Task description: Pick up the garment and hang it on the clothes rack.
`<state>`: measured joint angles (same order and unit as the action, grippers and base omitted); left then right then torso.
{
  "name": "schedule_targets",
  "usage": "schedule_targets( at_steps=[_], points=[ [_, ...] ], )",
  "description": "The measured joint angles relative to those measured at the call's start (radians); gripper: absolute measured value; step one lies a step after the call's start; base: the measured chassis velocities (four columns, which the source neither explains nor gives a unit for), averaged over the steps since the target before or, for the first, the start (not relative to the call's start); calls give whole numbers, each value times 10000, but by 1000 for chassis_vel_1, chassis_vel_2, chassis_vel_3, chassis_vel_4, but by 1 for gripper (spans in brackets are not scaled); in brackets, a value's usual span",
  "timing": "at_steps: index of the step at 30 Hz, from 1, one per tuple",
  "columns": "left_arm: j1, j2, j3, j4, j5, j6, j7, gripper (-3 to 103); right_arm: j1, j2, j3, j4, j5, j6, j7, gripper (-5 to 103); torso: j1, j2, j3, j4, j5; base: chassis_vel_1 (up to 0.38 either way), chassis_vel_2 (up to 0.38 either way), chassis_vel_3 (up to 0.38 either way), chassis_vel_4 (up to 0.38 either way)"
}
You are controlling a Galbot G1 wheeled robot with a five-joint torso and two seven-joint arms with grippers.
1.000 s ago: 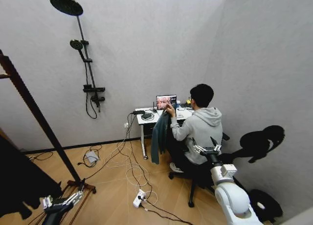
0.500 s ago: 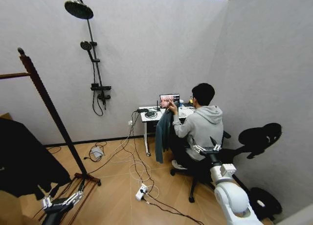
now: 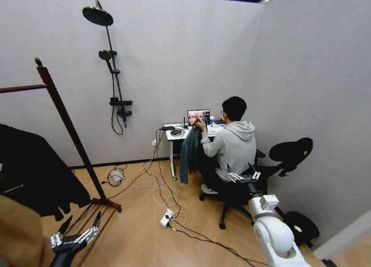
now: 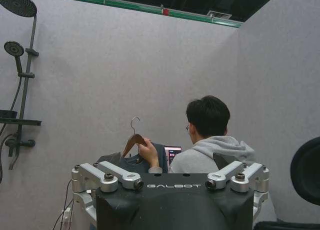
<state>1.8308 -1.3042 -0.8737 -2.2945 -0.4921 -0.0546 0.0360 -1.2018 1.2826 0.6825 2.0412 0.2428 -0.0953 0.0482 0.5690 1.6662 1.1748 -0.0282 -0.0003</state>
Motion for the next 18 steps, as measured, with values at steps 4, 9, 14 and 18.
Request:
schedule_targets(
  at_steps=[4,9,14,18],
  points=[
    [0,0,-1,0,0,0,-2,100,-3,-4,-1,-1,3,16,1,100,-4,3,-2,1,0,316,-309,-313,311],
    [0,0,0,0,0,0,1,100,-45,-2,-58,-24,-5,48,2,100,-7,3,-3,0,-1,361,-359,-345,359],
    [1,0,0,0,0,0,3,100,-41,29,-185,-58,-64,82,4,100,-6,5,-2,-1,-7,377,-341,-362,397],
    [0,0,1,-1,0,0,4,100,20,33,-250,-63,-80,84,6,100,-2,1,0,-2,8,369,-308,-303,379]
  ],
)
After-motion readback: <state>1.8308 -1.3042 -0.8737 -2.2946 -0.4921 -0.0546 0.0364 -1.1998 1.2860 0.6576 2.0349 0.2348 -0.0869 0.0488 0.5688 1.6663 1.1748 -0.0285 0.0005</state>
